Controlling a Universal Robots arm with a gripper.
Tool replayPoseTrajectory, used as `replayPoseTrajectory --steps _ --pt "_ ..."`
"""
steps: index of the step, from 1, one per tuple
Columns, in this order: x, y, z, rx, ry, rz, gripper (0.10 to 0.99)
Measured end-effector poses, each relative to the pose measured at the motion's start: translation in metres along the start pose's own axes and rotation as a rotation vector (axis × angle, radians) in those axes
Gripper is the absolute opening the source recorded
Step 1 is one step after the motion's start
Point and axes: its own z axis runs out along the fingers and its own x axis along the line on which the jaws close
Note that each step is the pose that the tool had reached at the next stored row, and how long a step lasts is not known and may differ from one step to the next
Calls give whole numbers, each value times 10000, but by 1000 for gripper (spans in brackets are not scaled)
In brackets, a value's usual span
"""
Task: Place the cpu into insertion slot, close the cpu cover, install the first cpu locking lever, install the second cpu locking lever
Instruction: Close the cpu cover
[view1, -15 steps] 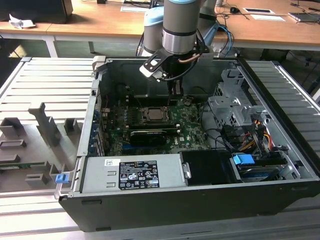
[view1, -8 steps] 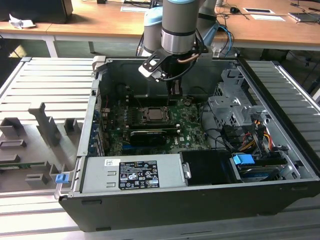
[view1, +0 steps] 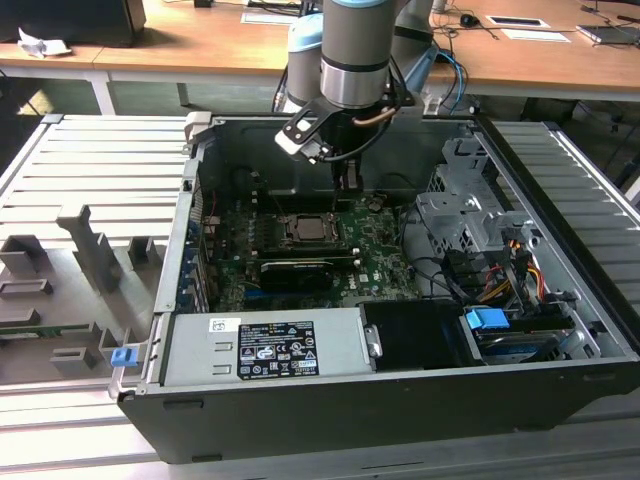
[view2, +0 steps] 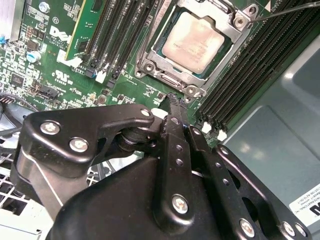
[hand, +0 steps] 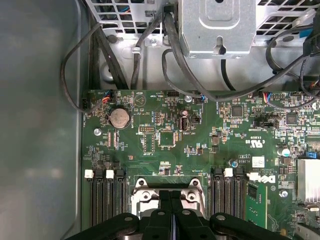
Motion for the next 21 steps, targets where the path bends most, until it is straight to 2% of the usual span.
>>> replayPoseTrajectory --steps 21 --pt "0 -64 -3 0 -1 0 106"
